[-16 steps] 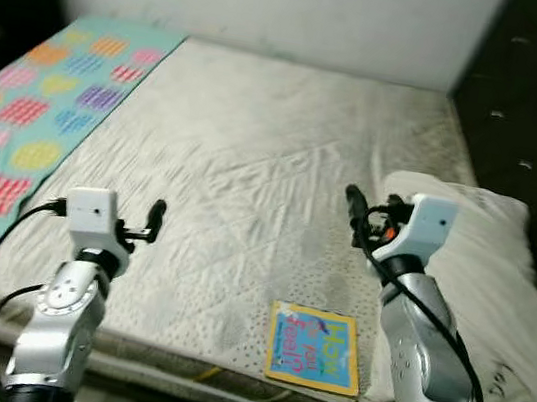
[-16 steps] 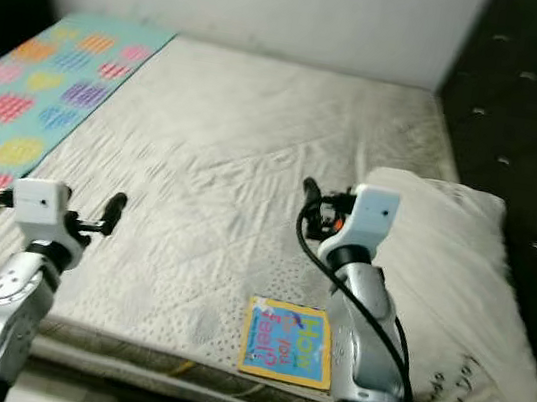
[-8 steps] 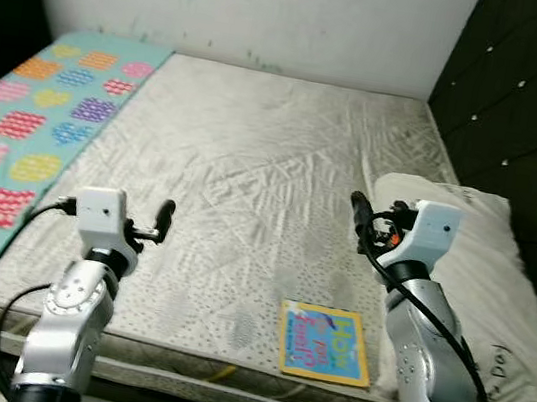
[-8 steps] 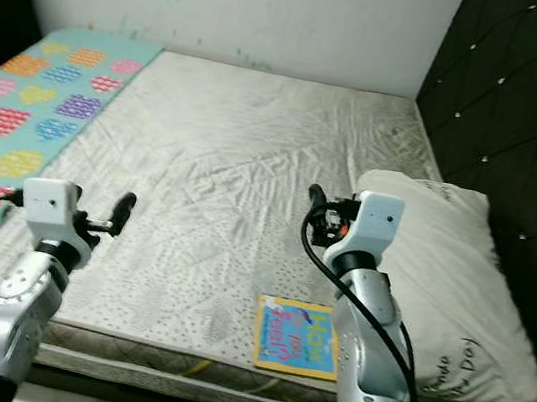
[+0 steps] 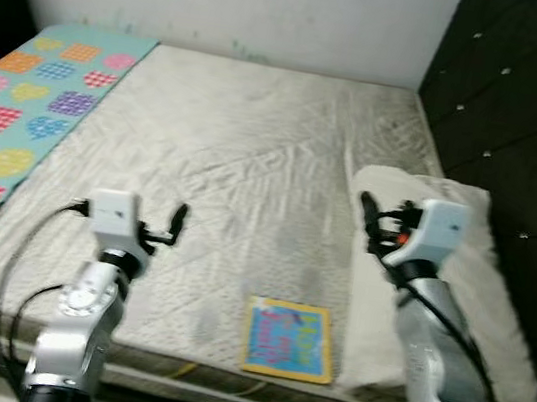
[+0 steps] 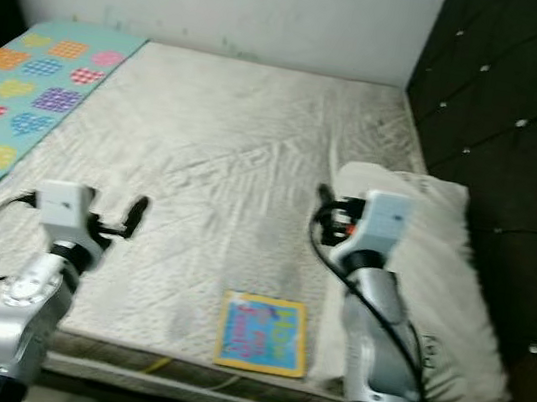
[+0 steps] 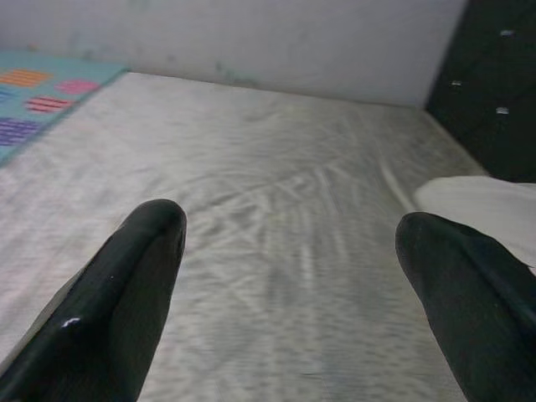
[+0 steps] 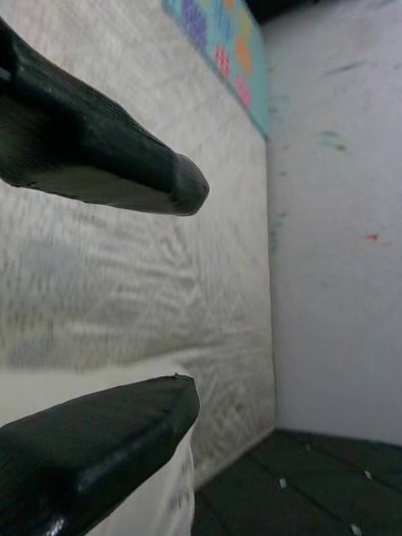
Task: Clean up the room
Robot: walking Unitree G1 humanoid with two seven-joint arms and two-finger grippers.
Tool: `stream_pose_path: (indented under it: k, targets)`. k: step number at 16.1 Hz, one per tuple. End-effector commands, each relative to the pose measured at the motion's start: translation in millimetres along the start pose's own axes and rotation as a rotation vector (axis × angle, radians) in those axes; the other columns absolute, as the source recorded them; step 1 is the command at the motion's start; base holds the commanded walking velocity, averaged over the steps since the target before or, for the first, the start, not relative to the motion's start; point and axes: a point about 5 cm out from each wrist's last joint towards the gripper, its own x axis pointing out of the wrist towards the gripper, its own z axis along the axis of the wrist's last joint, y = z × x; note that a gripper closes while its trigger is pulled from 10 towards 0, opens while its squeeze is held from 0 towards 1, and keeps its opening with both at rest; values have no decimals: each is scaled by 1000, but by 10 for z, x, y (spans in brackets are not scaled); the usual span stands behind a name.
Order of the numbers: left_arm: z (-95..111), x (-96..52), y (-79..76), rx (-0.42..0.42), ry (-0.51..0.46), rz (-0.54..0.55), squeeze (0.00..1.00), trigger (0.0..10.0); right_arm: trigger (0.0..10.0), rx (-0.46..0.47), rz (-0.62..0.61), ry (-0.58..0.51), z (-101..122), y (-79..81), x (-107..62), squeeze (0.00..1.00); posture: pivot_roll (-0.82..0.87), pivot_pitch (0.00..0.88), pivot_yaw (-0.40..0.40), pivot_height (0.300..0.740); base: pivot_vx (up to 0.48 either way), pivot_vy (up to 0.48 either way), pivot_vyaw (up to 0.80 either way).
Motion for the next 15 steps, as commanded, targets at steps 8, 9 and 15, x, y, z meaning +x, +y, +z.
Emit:
stream_pose_path:
  k: [8, 9, 15]
  targets:
    - [5, -28, 65, -10, 2, 15, 0, 10000, 10000, 12, 19, 7, -4, 53, 31, 0, -144, 0, 14, 740, 0, -102, -73]
    - [4, -28, 66, -11, 3, 16, 0, 10000, 10000, 13, 16, 10, -9, 51, 30, 0, -144, 0, 14, 740, 0, 0, -800]
    - [-14, -34, 65, -17, 8, 17, 0, 10000, 10000, 7, 15, 7, -15, 50, 31, 0, -145, 0, 15, 740, 0, 0, -400]
